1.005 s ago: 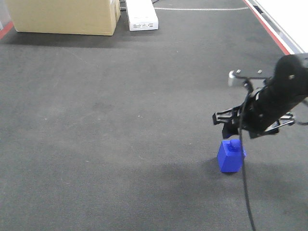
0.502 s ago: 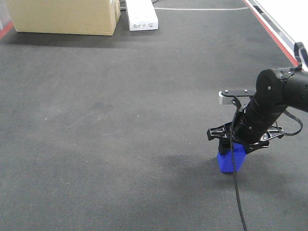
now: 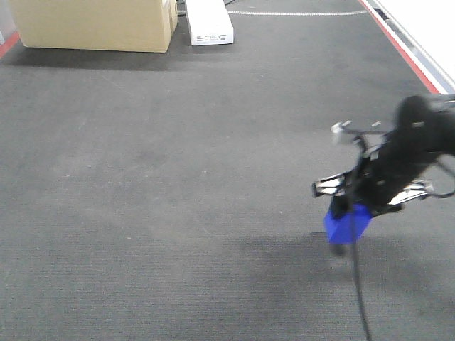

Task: Pour parts from conveyor to right shelf
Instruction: 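Lift the blue block off the belt with the right gripper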

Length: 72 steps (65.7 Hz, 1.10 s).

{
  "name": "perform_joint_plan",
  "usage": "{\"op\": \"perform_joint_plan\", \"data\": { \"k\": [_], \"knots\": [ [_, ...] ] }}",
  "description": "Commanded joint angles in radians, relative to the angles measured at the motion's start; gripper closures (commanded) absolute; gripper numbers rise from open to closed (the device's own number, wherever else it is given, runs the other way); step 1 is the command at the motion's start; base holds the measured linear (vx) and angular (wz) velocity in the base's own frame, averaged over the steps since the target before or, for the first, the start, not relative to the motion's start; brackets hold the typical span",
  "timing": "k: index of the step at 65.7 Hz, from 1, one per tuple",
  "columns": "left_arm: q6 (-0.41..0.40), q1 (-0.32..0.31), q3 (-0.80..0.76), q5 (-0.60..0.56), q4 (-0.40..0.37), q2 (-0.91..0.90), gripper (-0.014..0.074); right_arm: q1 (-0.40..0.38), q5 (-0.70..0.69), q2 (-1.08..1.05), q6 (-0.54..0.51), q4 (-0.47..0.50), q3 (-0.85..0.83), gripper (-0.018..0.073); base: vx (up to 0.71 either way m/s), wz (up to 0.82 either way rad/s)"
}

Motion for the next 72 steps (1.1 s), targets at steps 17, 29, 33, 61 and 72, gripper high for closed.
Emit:
{"op": "perform_joint_plan", "data": {
  "k": [17, 29, 33, 61, 72],
  "knots": [
    [-0.008, -0.005, -0.019, -0.072, -0.006, -0.013, 0.0603, -0.065, -0.146, -0.420, -0.090, -0.002, 0.178, 0.0568, 0.00, 0.00],
    [-0.008, -0.005, -0.019, -0.072, -0.006, -0.013, 0.0603, -0.065, -0.180, -0.612, -0.094, -0.003, 0.251, 0.0568, 0.00, 0.00],
    [-0.008, -0.005, -0.019, -0.072, -0.006, -0.013, 0.0603, -0.065, -0.204, -0.687, -0.094, -0.003, 0.287, 0.0568, 0.00, 0.00],
    [-0.008, -0.005, -0.019, -0.072, -0.006, -0.013, 0.0603, -0.065, -0.353, -1.158, -0.148, 0.020, 0.550, 0.0568, 0.00, 0.00],
    [-0.008, -0.005, -0.019, -0.072, -0.006, -0.013, 0.0603, -0.065, -0.381, -1.374, -0.184, 0.020, 0.652, 0.0568, 0.00, 0.00]
  ]
}}
